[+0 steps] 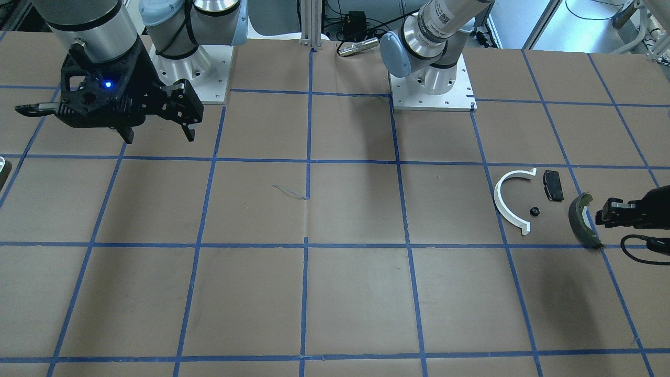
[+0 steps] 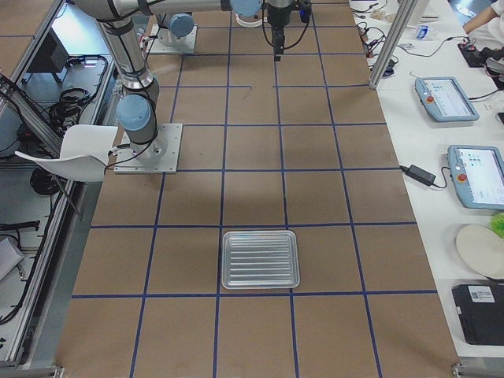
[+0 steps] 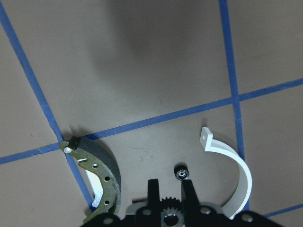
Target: Place bearing gear from tray to pile
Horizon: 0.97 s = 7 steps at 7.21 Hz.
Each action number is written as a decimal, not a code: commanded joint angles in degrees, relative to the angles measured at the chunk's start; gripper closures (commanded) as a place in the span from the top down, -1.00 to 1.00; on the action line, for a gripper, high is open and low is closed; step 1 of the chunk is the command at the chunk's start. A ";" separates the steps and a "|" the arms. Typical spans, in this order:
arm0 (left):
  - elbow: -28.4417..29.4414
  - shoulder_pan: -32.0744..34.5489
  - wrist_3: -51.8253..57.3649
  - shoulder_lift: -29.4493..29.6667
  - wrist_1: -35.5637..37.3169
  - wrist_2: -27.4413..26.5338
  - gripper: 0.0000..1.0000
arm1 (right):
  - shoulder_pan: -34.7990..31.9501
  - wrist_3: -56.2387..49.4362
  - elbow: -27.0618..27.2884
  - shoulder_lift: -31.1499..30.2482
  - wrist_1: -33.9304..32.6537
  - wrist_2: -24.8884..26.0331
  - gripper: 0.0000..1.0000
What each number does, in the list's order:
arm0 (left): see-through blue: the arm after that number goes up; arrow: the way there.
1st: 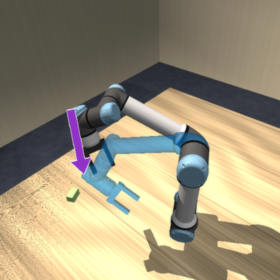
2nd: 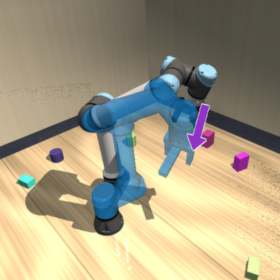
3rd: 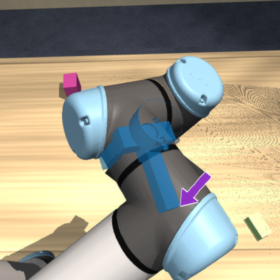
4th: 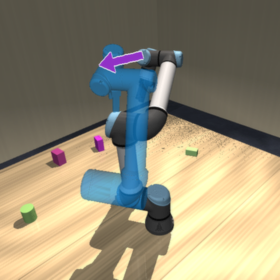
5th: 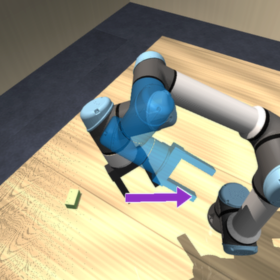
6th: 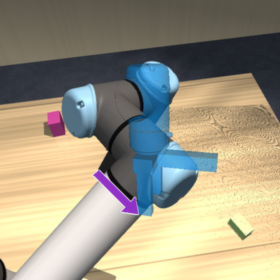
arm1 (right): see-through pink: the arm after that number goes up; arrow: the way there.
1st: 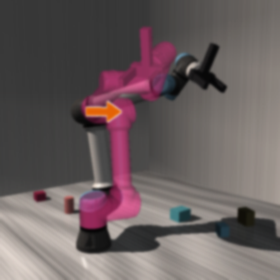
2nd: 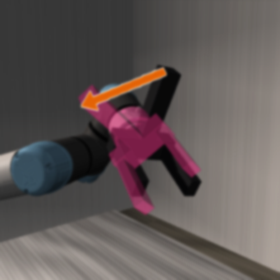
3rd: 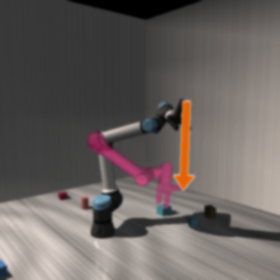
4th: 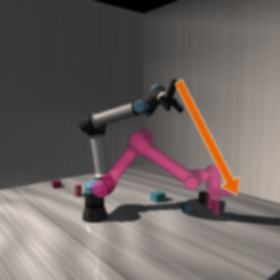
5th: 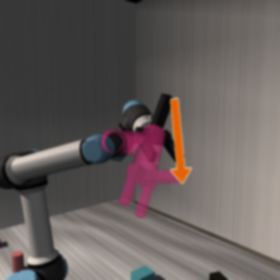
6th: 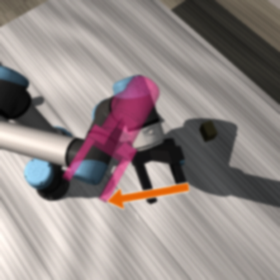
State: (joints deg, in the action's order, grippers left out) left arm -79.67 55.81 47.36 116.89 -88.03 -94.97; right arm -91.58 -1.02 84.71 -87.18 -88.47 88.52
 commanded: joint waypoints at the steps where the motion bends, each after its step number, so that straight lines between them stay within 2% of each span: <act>1: -5.11 -0.36 0.63 -0.51 4.58 0.05 -1.00 | 0.00 0.05 -0.07 0.34 -0.04 -0.02 1.00; 4: -14.79 -0.70 0.80 -1.31 16.97 0.14 -1.00 | 0.00 -0.04 -0.07 0.43 -0.65 0.07 1.00; 7: -20.78 -0.97 0.80 -1.57 21.50 0.05 -1.00 | 0.00 -0.04 0.02 0.52 -0.74 0.07 1.00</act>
State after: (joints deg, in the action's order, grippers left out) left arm -98.48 54.95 48.18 115.47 -67.73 -94.85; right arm -91.58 -1.02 84.72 -86.72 -89.17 88.56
